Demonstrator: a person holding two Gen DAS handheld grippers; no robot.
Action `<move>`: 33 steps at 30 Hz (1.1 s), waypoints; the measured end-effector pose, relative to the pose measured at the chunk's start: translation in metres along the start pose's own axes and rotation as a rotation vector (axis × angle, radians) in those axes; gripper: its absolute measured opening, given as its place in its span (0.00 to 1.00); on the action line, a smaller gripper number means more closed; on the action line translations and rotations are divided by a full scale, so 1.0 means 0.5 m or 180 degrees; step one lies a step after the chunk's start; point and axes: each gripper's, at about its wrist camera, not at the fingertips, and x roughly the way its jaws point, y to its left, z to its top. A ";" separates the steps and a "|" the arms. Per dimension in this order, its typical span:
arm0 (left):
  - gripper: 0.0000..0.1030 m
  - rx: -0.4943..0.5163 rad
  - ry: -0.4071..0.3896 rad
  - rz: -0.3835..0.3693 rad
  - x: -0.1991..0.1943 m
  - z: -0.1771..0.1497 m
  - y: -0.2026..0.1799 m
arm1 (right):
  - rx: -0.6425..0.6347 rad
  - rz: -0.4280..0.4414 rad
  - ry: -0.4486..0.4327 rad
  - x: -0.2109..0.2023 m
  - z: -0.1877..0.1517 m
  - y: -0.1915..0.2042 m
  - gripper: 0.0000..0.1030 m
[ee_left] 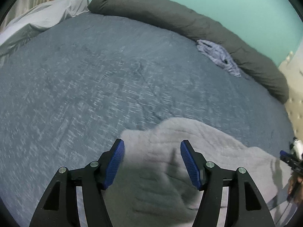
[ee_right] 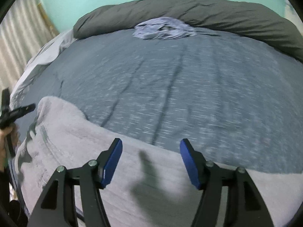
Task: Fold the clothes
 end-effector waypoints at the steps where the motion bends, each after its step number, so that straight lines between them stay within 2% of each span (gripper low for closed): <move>1: 0.64 0.0006 0.0022 0.0012 0.007 0.005 0.005 | -0.0036 0.0021 0.0021 0.010 0.003 0.009 0.64; 10: 0.65 -0.0009 0.0257 -0.0216 0.061 0.018 0.025 | -0.0464 0.0130 0.0230 0.095 0.020 0.077 0.69; 17: 0.64 0.0009 0.0325 -0.0409 0.081 0.014 0.022 | -0.0538 0.0177 0.0350 0.132 0.021 0.094 0.70; 18: 0.62 0.0013 0.0311 -0.0444 0.079 0.013 0.019 | -0.0569 0.0168 0.0359 0.137 0.022 0.098 0.70; 21: 0.43 -0.0011 0.0297 -0.0553 0.073 0.012 0.016 | -0.0658 0.0166 0.0348 0.142 0.023 0.108 0.69; 22: 0.36 0.0007 0.0285 -0.0563 0.069 0.012 0.014 | -0.0686 0.0174 0.0344 0.143 0.023 0.110 0.67; 24: 0.32 0.0046 0.0261 -0.0583 0.062 0.011 0.009 | -0.0791 0.0211 0.0339 0.146 0.024 0.121 0.57; 26: 0.28 0.0045 0.0210 -0.0598 0.051 0.011 0.010 | -0.0905 0.0263 0.0340 0.148 0.023 0.135 0.39; 27: 0.28 0.0032 0.0166 -0.0590 0.042 0.013 0.013 | -0.0969 0.0290 0.0343 0.150 0.021 0.144 0.35; 28: 0.27 0.0018 0.0122 -0.0582 0.033 0.014 0.016 | -0.1025 0.0292 0.0336 0.148 0.019 0.150 0.21; 29: 0.26 0.0005 0.0078 -0.0574 0.024 0.015 0.019 | -0.1081 0.0293 0.0330 0.146 0.017 0.157 0.12; 31: 0.24 -0.0005 -0.0025 -0.0549 0.002 0.019 0.024 | -0.1151 0.0299 0.0284 0.137 0.016 0.164 0.06; 33: 0.23 0.0005 -0.0143 -0.0514 -0.024 0.022 0.028 | -0.1161 0.0288 0.0206 0.123 0.020 0.163 0.04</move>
